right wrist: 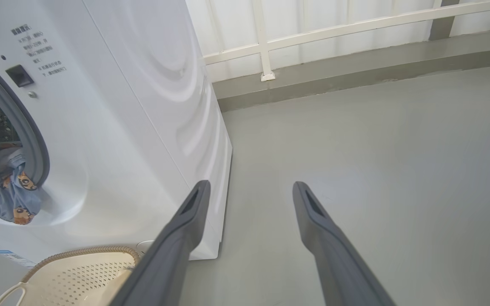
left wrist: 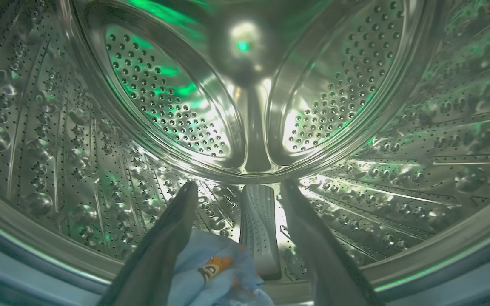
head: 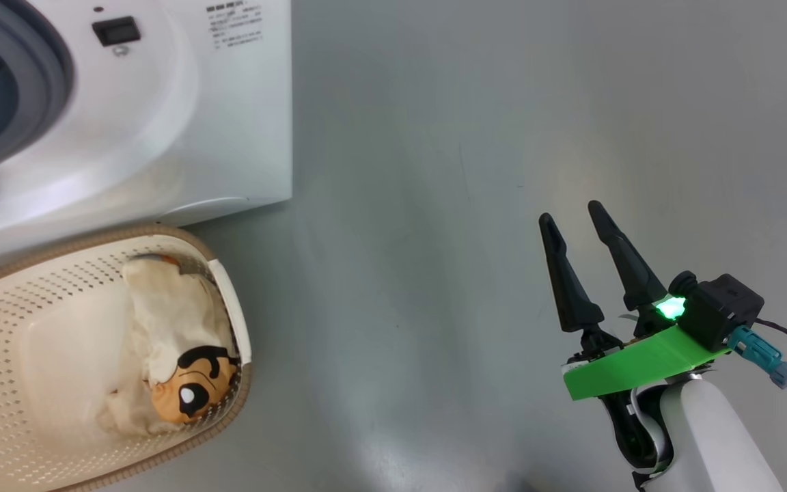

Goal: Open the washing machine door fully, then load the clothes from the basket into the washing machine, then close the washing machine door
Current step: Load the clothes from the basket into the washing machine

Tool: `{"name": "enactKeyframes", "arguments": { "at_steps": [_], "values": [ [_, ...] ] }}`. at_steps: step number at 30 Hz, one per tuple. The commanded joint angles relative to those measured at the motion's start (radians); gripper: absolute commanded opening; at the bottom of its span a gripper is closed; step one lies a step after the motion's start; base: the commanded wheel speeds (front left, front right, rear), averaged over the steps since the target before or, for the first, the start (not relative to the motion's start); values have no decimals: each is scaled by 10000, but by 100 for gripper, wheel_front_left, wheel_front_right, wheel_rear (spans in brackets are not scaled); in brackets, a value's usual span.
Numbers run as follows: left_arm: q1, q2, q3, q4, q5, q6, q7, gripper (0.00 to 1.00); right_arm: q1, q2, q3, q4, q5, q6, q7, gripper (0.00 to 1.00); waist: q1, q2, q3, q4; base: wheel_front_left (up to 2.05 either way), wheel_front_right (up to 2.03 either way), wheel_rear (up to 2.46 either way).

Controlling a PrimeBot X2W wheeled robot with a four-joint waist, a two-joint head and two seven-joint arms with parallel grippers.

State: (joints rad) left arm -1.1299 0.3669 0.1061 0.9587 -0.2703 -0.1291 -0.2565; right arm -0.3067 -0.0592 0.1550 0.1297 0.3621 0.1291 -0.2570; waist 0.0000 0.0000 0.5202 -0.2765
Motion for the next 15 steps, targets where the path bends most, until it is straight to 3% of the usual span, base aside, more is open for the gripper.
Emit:
{"name": "enactKeyframes", "arguments": {
  "at_steps": [1, 15],
  "values": [
    [310, 431, 106, -324, -50, -14, -53, 100, 252, -46, 214, -184, -22, 16, -48, 100, 0, 0, -101, 57, 0, 0, 0],
    [3305, -674, 805, -2472, -23, -15, -53, 100, 446, -490, -186, -71, -16, 16, -48, 100, 0, 0, -1089, 653, 0, 0, 0]
  ]
}}
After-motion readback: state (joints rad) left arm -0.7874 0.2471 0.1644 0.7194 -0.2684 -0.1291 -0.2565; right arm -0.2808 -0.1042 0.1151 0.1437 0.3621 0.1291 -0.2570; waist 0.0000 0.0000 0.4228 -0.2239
